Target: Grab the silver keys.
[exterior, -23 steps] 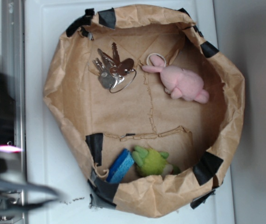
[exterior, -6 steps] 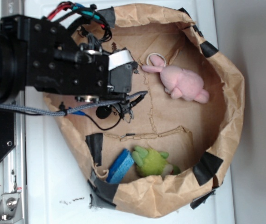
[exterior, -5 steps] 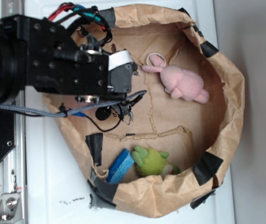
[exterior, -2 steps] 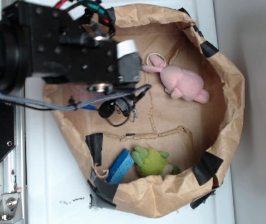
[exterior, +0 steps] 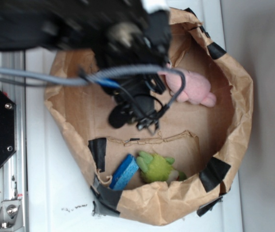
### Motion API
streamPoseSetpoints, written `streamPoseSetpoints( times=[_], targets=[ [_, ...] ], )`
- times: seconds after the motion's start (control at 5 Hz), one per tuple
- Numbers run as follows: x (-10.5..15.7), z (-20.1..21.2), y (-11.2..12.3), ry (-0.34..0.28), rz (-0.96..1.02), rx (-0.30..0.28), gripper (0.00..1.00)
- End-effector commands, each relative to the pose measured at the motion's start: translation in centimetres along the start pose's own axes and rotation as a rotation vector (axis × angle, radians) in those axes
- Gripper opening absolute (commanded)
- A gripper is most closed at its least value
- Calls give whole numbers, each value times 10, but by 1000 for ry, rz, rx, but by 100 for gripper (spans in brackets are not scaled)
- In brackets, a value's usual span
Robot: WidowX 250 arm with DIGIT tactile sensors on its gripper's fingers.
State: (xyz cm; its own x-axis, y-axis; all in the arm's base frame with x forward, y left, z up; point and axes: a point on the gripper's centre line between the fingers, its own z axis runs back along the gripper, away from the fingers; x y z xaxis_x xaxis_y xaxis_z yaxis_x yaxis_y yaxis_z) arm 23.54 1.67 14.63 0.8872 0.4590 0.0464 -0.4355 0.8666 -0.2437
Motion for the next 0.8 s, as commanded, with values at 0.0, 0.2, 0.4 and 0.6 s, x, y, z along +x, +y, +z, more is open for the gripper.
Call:
streamPoseSetpoints(
  times=[0.0, 0.2, 0.4, 0.6],
  targets=[
    [29, 7, -7, -74, -47, 37, 0],
    [36, 0, -12, -68, -83, 55, 0],
    [38, -6, -12, -66, -79, 57, 0],
    [37, -8, -11, -70, -82, 69, 0]
  ],
)
